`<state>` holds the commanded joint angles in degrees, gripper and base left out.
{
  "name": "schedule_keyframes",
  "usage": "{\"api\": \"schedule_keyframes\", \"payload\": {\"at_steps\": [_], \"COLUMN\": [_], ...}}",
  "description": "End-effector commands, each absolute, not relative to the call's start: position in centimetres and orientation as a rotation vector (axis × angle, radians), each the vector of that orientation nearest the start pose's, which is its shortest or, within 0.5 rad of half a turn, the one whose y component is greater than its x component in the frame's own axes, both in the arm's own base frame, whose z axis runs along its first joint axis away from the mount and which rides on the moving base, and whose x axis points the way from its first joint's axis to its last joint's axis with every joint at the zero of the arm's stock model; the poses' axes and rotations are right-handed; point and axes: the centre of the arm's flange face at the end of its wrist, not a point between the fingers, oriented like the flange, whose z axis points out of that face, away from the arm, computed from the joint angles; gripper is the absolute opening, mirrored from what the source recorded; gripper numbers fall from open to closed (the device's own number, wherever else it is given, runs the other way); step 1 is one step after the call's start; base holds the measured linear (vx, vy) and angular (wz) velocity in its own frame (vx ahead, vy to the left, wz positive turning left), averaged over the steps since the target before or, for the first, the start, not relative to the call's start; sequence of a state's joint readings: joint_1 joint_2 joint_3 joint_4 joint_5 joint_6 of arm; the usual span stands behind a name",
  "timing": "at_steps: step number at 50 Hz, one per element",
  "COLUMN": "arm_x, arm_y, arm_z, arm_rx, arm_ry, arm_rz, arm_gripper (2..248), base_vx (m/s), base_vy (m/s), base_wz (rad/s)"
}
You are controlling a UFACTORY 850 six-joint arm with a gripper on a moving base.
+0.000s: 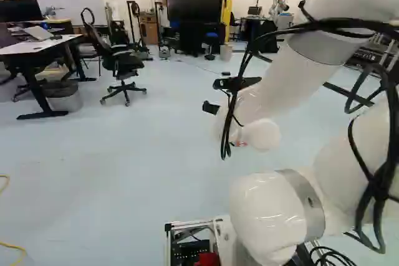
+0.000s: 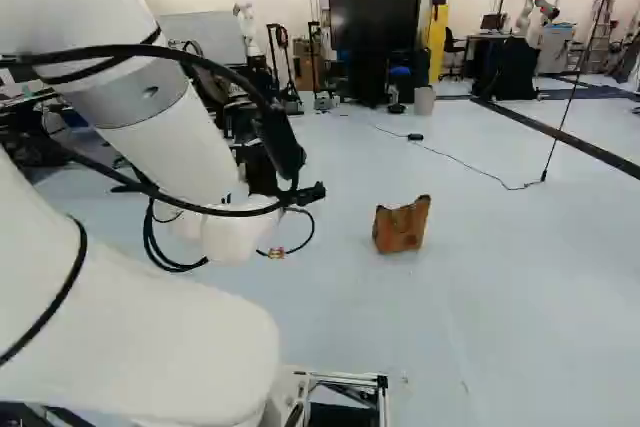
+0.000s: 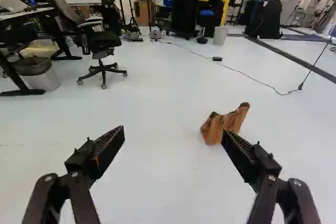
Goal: Pick up the grocery bag from the ground
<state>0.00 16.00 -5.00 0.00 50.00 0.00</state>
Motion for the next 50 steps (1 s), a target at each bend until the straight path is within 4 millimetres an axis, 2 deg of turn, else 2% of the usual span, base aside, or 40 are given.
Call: {"api": "schedule_keyframes", "payload": {"at_steps": [13, 39, 50], "arm_x": [27.03, 27.03, 27.03], "arm_y": [0.0, 0.0, 0.0], "arm_z": [36.56, 36.56, 36.56], "arm_rx": [-2.558, -2.558, -2.558], "arm_ry": [0.0, 0.0, 0.0], "arm_rz": [-1.824, -1.824, -1.824], "arm_gripper": [247, 247, 247], "base_vx": [0.058, 0.231, 0.202], "base_vy": [-0.047, -0.077, -0.118], "base_wz": [0.02, -0.006, -0.274]}}
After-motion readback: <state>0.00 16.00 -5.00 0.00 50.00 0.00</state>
